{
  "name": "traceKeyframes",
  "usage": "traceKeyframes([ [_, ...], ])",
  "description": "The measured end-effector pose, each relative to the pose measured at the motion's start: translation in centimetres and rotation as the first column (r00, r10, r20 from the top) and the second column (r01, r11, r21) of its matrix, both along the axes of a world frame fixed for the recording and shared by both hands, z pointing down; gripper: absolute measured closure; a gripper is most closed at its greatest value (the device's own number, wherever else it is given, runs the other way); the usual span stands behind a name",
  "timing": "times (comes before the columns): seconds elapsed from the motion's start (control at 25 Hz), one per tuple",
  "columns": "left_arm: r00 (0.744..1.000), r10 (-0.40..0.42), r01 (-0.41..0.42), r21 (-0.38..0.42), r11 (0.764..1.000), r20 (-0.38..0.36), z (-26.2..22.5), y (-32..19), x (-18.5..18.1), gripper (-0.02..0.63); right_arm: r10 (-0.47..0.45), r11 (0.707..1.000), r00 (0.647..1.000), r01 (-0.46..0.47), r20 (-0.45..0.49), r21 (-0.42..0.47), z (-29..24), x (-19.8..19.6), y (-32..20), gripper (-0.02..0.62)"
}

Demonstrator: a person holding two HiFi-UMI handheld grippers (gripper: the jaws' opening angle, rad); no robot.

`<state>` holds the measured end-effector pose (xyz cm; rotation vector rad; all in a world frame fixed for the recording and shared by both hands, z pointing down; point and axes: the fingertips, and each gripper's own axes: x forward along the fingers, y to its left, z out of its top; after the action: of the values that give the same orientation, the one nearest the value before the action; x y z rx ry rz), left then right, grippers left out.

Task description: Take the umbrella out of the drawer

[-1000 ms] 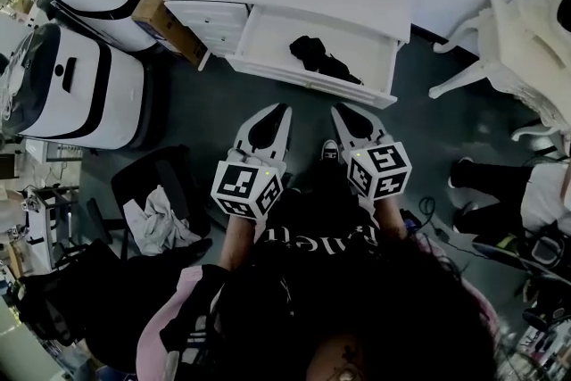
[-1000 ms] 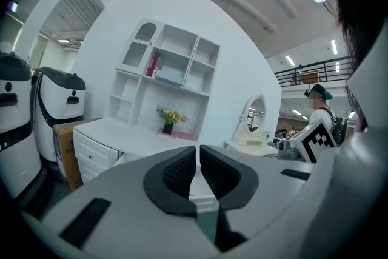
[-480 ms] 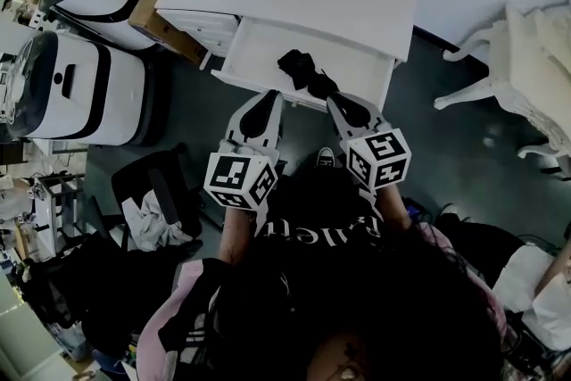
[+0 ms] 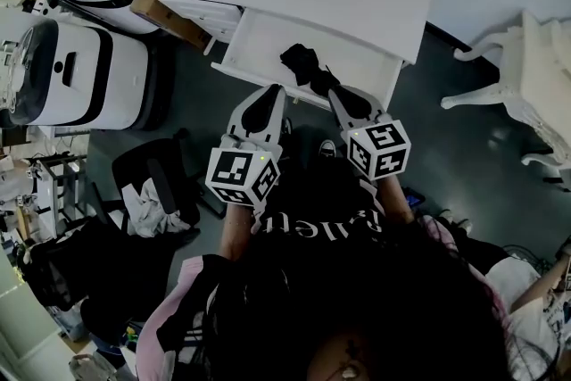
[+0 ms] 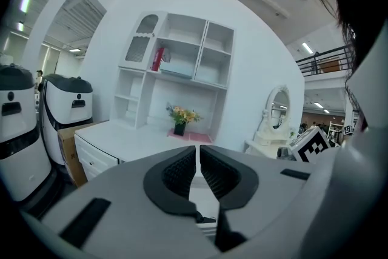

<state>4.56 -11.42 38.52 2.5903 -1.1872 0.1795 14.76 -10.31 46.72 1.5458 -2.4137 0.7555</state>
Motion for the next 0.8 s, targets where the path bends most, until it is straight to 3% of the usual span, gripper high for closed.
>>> traceKeyframes([
  [0.36, 0.999, 0.046, -0.046, -0.011, 0.999, 0.017, 1.3, -4.9, -0.8, 0.575, 0.054, 0.997, 0.997, -0.057, -0.047, -0.045, 3.3, 0.5, -4.6, 0.532],
  [0.56, 0.997, 0.078, -0.078, -0.021, 0.997, 0.014, 1.8, -9.6, -1.3, 0.574, 0.019, 0.997, 0.995, -0.026, -0.096, -0.067, 5.3, -0.7, -8.6, 0.531],
  [0.8, 0.993, 0.114, -0.114, -0.030, 0.993, 0.008, 2.9, -14.1, -2.0, 0.575, -0.037, 0.982, 0.983, 0.003, -0.181, -0.187, 11.8, -1.8, -12.1, 0.516],
])
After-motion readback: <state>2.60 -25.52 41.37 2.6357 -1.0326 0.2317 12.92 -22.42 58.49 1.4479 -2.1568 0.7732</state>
